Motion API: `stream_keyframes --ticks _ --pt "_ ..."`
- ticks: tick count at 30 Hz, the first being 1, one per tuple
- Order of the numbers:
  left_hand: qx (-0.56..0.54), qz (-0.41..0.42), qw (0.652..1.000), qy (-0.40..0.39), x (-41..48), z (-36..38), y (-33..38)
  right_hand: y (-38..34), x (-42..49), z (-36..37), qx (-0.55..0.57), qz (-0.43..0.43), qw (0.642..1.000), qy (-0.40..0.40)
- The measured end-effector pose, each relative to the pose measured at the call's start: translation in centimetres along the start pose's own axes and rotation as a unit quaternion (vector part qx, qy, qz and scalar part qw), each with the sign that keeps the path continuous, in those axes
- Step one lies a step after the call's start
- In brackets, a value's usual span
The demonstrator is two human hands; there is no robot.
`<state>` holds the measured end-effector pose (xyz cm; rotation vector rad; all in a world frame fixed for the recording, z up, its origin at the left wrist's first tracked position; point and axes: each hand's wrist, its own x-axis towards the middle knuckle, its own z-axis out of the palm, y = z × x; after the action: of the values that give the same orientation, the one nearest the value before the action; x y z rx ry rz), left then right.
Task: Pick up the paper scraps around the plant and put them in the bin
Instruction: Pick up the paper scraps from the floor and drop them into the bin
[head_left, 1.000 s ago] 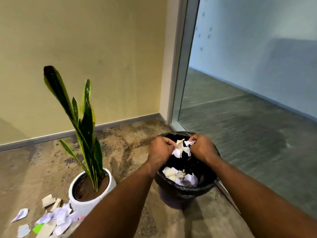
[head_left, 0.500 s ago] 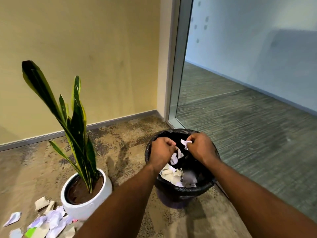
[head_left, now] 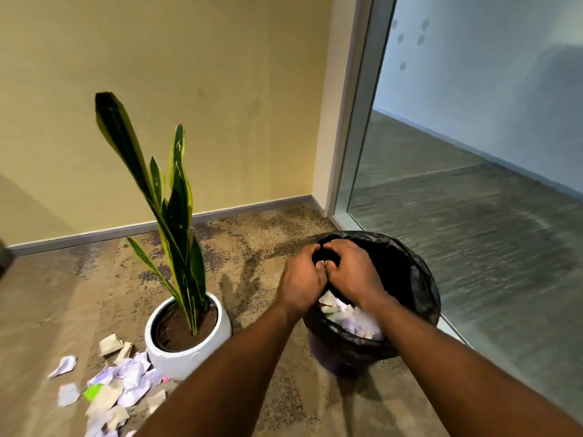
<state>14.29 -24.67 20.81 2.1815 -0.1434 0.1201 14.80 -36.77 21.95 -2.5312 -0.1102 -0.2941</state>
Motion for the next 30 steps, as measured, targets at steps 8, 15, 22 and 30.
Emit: stream_keyframes --ticks 8,15,22,30 --pt "0.045 -0.094 0.986 0.129 -6.5 -7.9 -11.8 -8.6 -3.2 11.3 0.032 -0.103 0.988 -0.108" --pt "0.118 -0.244 0.946 0.179 -13.5 -13.1 -23.8 -13.3 -9.6 22.7 0.076 -0.151 0.962 -0.214" --pt "0.252 -0.375 0.891 -0.032 -19.5 -14.1 -32.1 -13.5 -12.7 29.9 0.027 -0.146 0.940 -0.307" --pt "0.286 -0.365 0.880 -0.106 -21.5 -12.8 -35.9 -13.3 -12.6 34.0 0.002 -0.135 0.934 -0.332"
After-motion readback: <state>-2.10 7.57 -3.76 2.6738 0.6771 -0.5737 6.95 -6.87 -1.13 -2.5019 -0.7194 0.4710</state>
